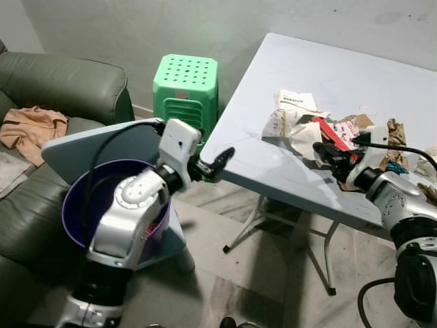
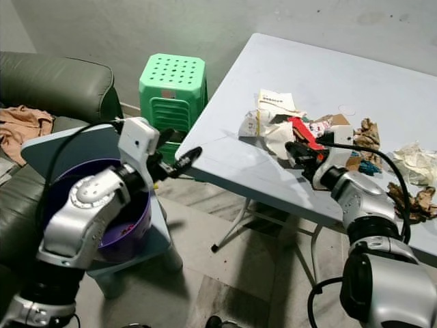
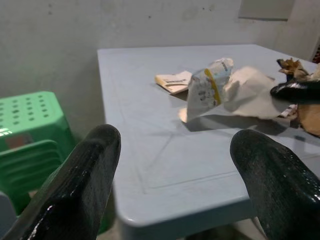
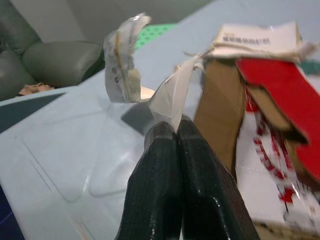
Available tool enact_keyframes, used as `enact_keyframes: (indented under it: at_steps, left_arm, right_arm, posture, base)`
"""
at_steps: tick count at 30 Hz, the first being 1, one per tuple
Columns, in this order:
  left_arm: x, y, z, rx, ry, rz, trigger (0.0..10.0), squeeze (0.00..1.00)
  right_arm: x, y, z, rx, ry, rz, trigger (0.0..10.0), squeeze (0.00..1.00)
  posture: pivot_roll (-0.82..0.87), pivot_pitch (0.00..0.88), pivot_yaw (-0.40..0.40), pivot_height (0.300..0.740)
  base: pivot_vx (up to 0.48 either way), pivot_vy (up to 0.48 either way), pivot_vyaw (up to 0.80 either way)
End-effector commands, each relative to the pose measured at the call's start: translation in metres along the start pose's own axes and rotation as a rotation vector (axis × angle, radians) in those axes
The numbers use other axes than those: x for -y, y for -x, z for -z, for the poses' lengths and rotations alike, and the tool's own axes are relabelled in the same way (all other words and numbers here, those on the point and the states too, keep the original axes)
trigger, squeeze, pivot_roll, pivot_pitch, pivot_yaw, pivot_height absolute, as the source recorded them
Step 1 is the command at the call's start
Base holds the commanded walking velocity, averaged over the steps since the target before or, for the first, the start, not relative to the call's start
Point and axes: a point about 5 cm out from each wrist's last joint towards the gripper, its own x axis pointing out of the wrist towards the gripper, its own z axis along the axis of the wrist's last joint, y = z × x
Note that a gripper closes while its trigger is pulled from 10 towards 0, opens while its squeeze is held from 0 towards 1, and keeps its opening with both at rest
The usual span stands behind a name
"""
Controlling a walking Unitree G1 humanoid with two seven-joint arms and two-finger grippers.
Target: Picking trash to rubbish bin
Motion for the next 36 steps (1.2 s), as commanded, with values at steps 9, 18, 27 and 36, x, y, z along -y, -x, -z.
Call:
enact_keyframes:
  at_steps: [9, 18, 27, 36]
  left_arm:
    - [-0.018, -0.004, -0.012, 0.040, -0.052, 0.063, 10.0, 0.00]
    - [-0.026, -0.006, -0.021, 0.072, -0.062, 0.119, 10.0, 0.00]
    - [-0.033, -0.011, -0.037, 0.108, -0.115, 0.188, 10.0, 0.00]
    - [-0.031, -0.014, -0.041, 0.107, -0.146, 0.261, 10.0, 0.00]
  right_arm:
    - [-0.018, -0.008, -0.042, 0.149, 0.129, -0.184, 10.0, 0.00]
    - [-0.035, -0.007, -0.053, 0.165, 0.175, -0.342, 10.0, 0.00]
    - [-0.054, -0.002, -0.054, 0.100, 0.212, -0.508, 10.0, 0.00]
    - [-0.067, 0.001, -0.060, 0.071, 0.211, -0.594, 10.0, 0.00]
  posture:
    - [0.10, 0.103, -0.106, 0.740]
    - [0.09, 0.102, -0.096, 0.740]
    - [0.08, 0.110, -0.092, 0.740]
    - [0.08, 0.116, -0.090, 0.740]
  base:
    - [0.000, 0.000, 0.00]
    - [0.000, 0.000, 0.00]
    - [0.000, 0.000, 0.00]
    - [0.000, 0.000, 0.00]
